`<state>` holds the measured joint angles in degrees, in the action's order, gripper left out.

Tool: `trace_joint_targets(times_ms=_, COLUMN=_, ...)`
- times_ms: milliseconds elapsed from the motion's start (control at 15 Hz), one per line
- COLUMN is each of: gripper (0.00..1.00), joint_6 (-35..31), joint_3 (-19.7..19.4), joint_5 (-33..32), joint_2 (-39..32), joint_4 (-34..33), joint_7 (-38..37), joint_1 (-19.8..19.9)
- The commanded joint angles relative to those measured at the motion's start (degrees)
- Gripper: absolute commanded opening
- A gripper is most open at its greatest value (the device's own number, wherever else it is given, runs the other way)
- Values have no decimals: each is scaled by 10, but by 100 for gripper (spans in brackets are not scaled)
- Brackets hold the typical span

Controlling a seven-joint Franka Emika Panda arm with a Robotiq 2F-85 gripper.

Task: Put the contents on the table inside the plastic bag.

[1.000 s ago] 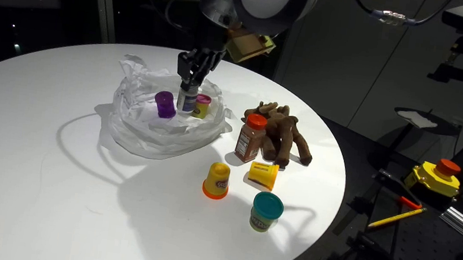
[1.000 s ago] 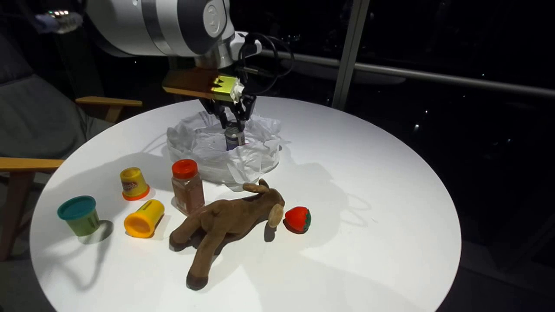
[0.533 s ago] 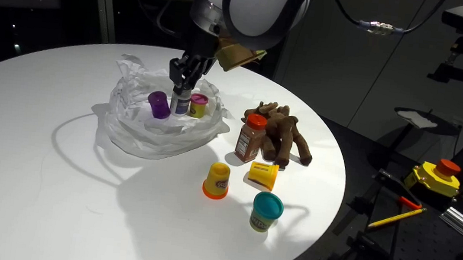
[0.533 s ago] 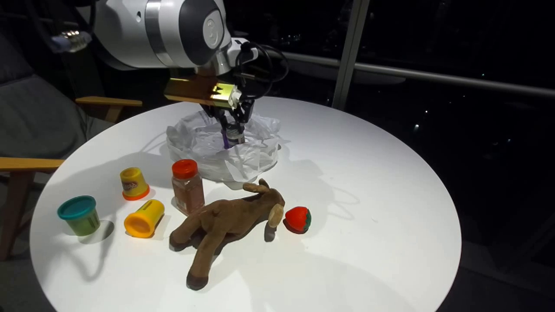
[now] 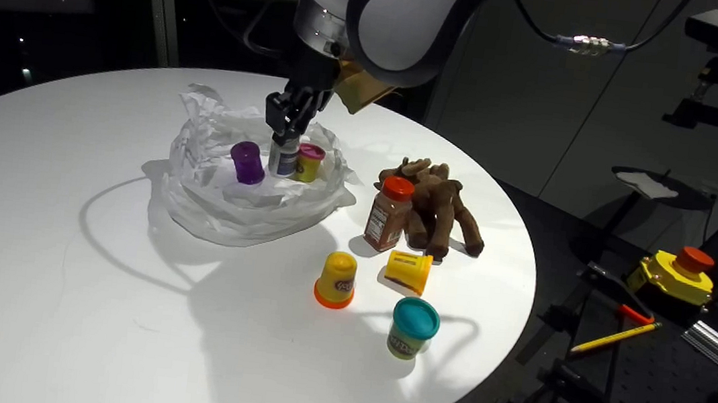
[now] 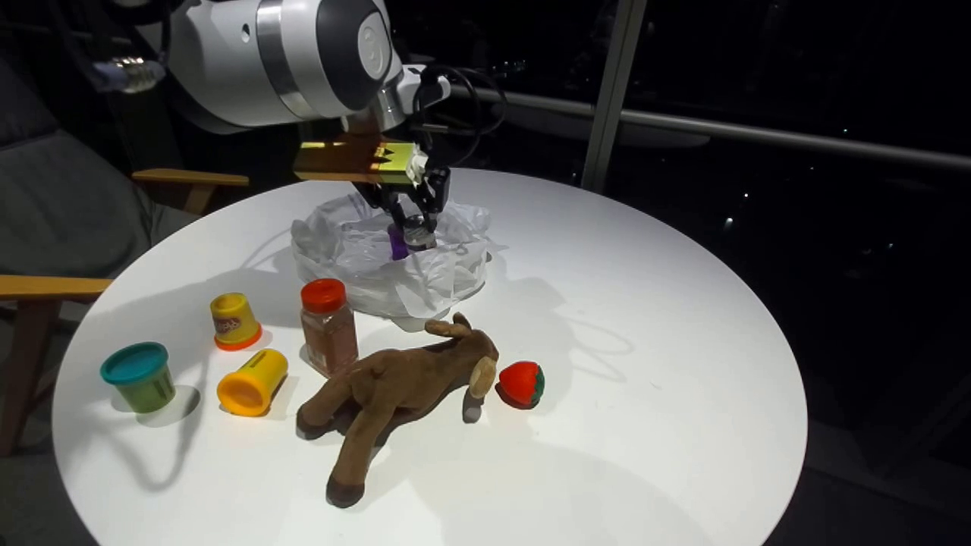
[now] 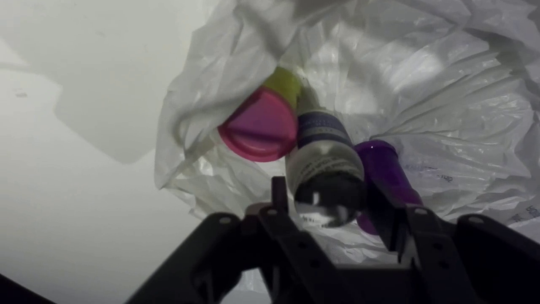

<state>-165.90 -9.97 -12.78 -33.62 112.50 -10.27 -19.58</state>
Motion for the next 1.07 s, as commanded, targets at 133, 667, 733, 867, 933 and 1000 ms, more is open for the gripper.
trace_joint_targets(times_ms=133, gripper=97, joint_6=-23, joint_3=-1, joint_5=-6, joint_2=0, joint_4=-12, joint_7=-13, joint_1=-3)
trace_joint_targets(times_ms=667, gripper=100, joint_6=121, joint_3=80, joint_5=59, joint_2=144, joint_4=61, joint_7=-6, joint_1=28)
trace_joint_targets(times_ms=733, gripper=100, joint_6=146, joint_3=84, joint_5=58, joint_2=172, joint_4=75, joint_7=-17, joint_1=25)
trace_joint_targets(times_ms=867, gripper=100, joint_6=198, joint_3=96, joint_5=51, joint_2=228, joint_4=96, joint_7=-44, joint_1=22)
trace_joint_targets(times_ms=933, gripper=100, joint_6=231, joint_3=109, joint_5=58, joint_2=253, joint_4=105, joint_7=-50, joint_1=28)
trace_joint_targets(times_ms=1000, gripper=100, joint_6=259, joint_3=117, joint_5=58, joint_2=267, joint_4=113, joint_7=-58, joint_1=32)
